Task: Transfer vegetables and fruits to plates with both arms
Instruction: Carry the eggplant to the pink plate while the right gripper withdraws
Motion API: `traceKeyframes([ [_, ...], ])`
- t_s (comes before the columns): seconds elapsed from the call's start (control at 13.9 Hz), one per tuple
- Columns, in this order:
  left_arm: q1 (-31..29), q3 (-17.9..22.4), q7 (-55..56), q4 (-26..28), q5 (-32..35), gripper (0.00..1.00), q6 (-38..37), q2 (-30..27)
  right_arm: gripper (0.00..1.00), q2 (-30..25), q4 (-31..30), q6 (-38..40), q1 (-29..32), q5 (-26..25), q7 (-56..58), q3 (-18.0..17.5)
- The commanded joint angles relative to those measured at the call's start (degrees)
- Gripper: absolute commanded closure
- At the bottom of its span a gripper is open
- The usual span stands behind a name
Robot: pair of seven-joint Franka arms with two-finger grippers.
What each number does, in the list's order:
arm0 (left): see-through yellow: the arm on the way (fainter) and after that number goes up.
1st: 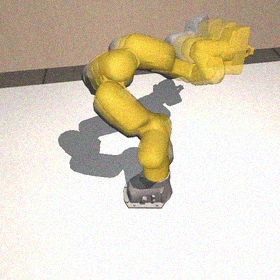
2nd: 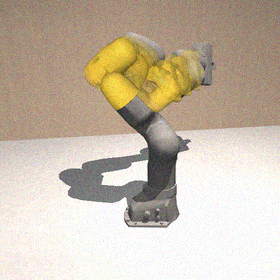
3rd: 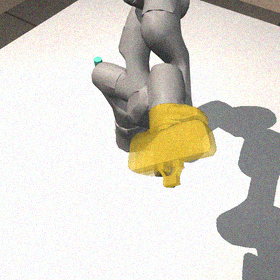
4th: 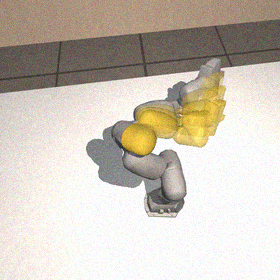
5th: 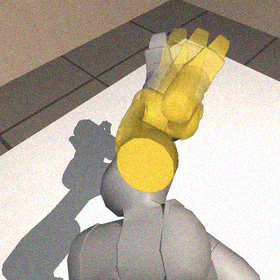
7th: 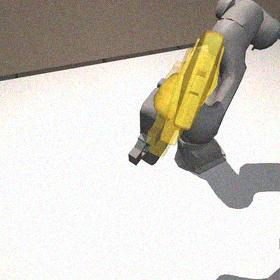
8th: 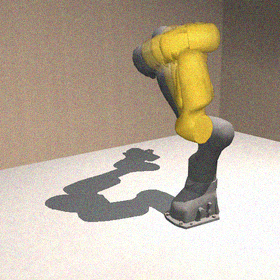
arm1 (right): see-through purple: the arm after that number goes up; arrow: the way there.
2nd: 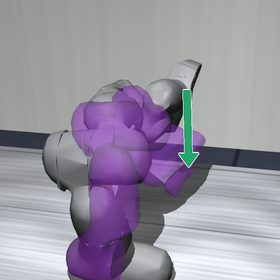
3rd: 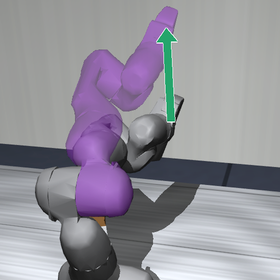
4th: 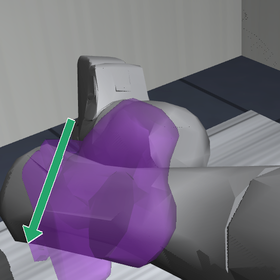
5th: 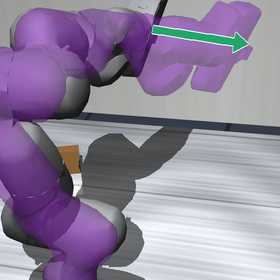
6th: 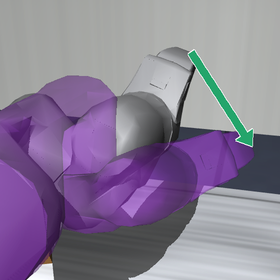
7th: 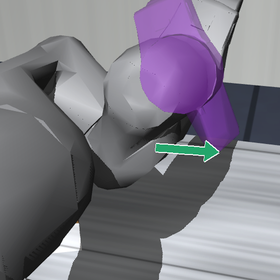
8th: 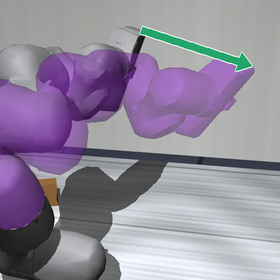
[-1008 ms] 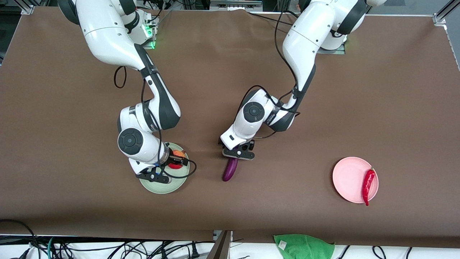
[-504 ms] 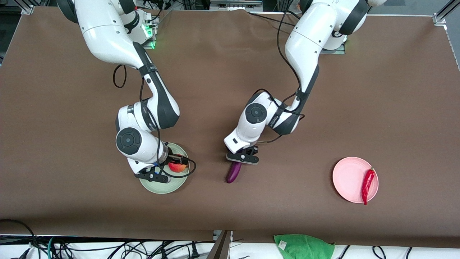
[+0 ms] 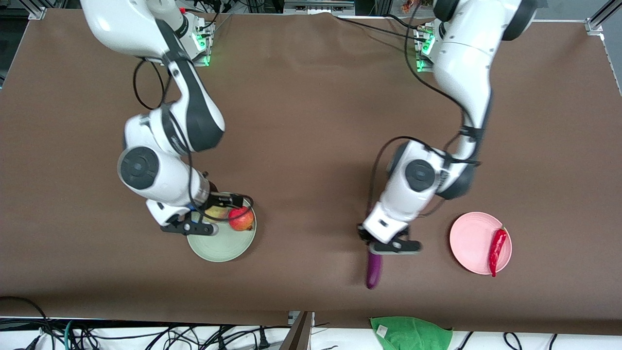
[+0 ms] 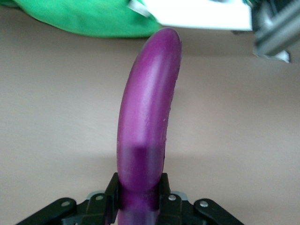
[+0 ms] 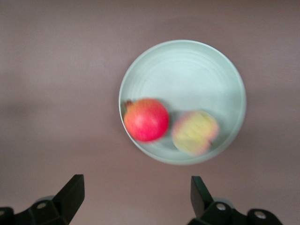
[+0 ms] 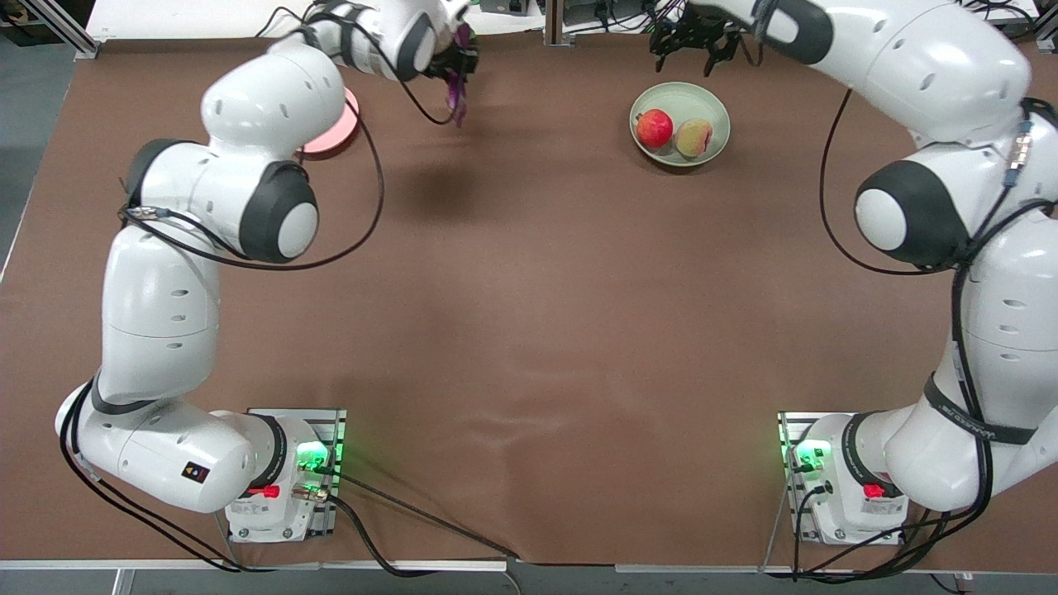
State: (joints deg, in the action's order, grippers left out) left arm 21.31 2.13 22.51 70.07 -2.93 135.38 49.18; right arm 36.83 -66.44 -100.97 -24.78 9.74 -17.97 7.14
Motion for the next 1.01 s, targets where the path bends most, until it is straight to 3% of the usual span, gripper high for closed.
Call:
traceKeyframes([
  [0.0, -5.73, -0.64, -7.7, 1.03, 1.35, 1.0, -2.83, -1.63, 0.0, -9.28, -3.76, 8.05, 0.7, -0.6, 8.28, 2.86],
  [0.14, -11.18, -0.72, -19.99, 0.86, 0.65, 1.0, -4.5, -1.63, 0.0, -17.45, -9.73, 10.95, 0.7, -0.69, 14.42, 5.41],
  [0.36, -16.21, -1.26, -26.37, 1.12, 0.73, 1.0, -6.79, -1.54, 0.0, -27.31, -18.7, 12.64, 0.7, -3.48, 18.4, 8.49],
  [0.65, -19.99, -1.16, -31.99, 2.52, 0.91, 1.0, -6.97, -1.01, 0.0, -32.69, -23.37, 12.28, 0.61, -7.35, 23.58, 9.73],
  [0.94, -23.69, -1.43, -38.33, 4.62, 0.38, 1.0, -7.06, -0.05, 0.0, -34.62, -25.92, 11.93, 0.44, -7.98, 24.12, 9.47],
])
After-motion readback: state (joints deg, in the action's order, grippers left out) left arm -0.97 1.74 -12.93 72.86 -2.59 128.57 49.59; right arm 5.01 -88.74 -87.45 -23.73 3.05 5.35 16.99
